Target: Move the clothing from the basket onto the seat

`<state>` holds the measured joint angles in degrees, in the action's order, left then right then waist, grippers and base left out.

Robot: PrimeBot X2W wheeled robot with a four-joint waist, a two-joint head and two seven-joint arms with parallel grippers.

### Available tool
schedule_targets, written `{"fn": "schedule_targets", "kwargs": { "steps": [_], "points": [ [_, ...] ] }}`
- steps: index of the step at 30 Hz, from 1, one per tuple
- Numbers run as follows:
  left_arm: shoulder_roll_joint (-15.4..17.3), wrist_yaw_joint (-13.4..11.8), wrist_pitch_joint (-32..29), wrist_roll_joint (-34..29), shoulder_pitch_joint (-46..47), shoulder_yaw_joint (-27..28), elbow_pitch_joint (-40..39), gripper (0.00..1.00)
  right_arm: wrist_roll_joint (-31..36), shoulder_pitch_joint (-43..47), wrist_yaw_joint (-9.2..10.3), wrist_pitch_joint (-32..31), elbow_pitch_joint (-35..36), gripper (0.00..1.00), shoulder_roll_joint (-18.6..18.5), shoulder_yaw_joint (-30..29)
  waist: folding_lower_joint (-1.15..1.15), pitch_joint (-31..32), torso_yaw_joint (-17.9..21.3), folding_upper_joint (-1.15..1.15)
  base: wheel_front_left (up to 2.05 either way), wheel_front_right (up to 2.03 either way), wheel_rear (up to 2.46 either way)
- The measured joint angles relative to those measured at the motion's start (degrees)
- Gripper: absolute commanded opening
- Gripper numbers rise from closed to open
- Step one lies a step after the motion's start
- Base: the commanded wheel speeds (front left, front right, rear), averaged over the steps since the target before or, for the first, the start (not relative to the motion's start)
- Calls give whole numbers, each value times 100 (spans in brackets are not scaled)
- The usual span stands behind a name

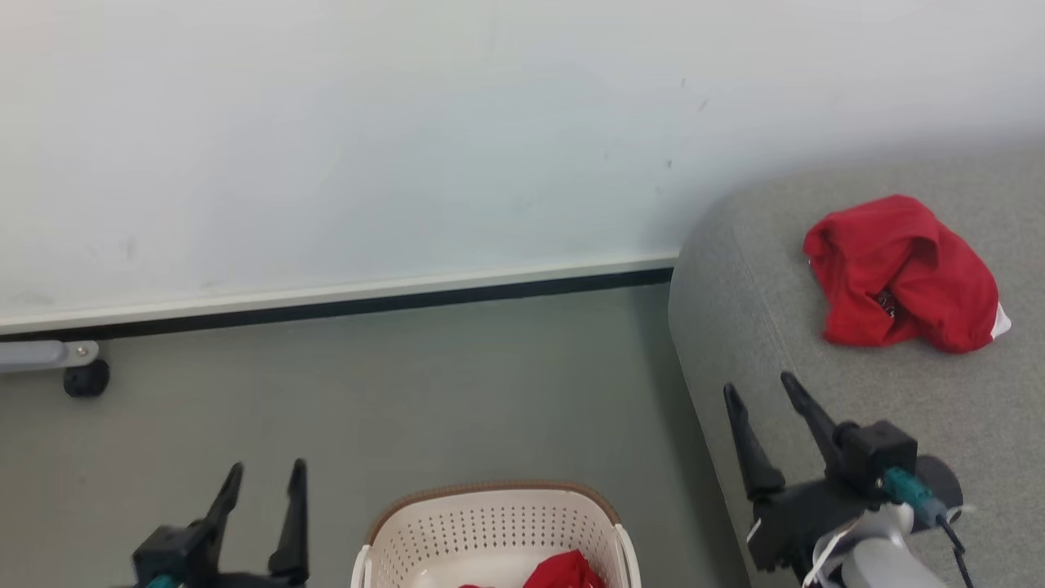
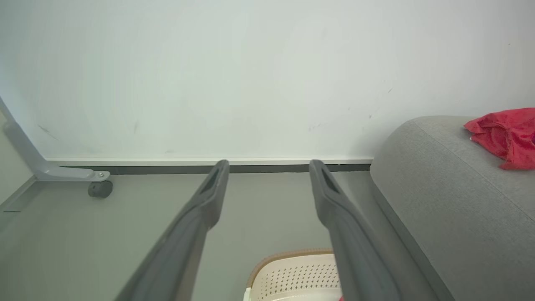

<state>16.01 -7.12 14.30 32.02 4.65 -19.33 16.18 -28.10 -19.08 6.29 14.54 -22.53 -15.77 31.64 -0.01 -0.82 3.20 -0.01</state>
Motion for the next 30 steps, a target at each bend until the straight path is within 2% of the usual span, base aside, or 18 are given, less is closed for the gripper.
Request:
{"fn": "schedule_targets", "kwargs": {
  "steps": [7, 16, 21, 30],
  "points": [
    [-58, 0, -1, -205, -672, 611, -292, 100, 236, 747, 77, 1, 714, 100, -32, -134, 0, 285, -60, 0, 0, 0, 0],
    [-237, -1, 0, -503, -1349, 1268, -688, 100, 345, 1394, 85, 0, 1407, 100, -41, -573, 1, 330, 80, 1, 0, 0, 0],
    [-346, -1, 0, -643, -1451, 1455, -840, 100, 461, 1688, 85, 1, 1622, 100, 23, -1018, 1, 320, 103, 1, 0, 0, 0],
    [-458, -1, 0, -853, -1456, 1553, -1081, 100, 709, 1797, 85, 1, 1879, 100, 164, -1319, 1, 293, 105, 1, 0, 0, 0]
  ]
}}
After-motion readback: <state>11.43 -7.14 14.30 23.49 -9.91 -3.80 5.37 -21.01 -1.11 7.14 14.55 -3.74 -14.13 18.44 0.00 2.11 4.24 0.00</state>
